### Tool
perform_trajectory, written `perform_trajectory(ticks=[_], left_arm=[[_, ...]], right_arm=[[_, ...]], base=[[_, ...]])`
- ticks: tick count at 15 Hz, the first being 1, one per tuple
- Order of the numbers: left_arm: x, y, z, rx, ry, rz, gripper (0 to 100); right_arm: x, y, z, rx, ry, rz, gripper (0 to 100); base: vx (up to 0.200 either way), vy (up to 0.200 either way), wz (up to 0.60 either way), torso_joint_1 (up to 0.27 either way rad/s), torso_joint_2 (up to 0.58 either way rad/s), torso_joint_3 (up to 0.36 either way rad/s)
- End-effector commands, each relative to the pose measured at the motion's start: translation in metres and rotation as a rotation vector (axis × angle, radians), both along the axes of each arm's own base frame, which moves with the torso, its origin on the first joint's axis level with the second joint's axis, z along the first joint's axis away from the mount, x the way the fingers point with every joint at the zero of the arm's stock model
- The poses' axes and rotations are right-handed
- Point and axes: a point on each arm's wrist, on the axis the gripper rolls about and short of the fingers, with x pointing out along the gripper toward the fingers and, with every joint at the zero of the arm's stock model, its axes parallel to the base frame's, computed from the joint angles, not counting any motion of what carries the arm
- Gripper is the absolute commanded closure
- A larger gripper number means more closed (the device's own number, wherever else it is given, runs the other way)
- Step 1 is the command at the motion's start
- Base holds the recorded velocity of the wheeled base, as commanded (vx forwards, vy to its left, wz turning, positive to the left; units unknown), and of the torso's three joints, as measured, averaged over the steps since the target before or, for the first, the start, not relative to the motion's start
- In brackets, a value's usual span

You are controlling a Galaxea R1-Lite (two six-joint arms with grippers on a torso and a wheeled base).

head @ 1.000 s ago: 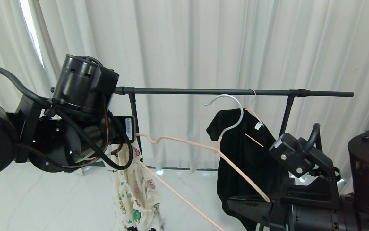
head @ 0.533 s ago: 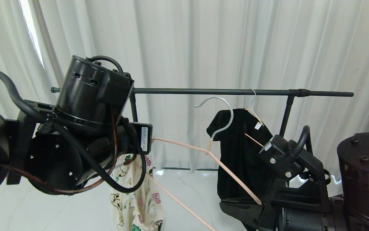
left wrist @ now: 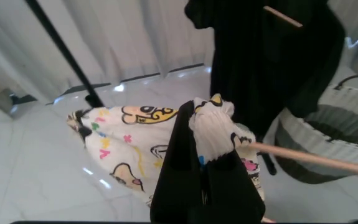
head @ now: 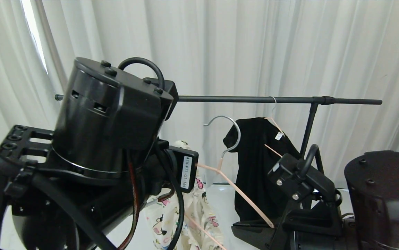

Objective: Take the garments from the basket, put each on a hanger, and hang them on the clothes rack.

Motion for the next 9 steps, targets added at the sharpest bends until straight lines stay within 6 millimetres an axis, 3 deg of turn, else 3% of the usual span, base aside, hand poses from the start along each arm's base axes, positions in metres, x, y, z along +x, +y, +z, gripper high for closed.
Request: perform_trajectory(ticks=[1, 9], left_arm=[[-0.006, -0.005, 0.002, -0.015, -0.01, -0.03, 100], [-0.017, -0.013, 0.005, -0.045, -0.029, -0.079, 100]], right_arm=[[0.003, 0.008, -0.006, -0.02, 0.012, 0.001, 100], [0.007, 0.012, -0.006, -0.017, 0.025, -0.059, 100]], base=[[0.0, 0.0, 0.0, 0.0, 0.0, 0.0], [0.0, 0.0, 0.0, 0.0, 0.0, 0.0]])
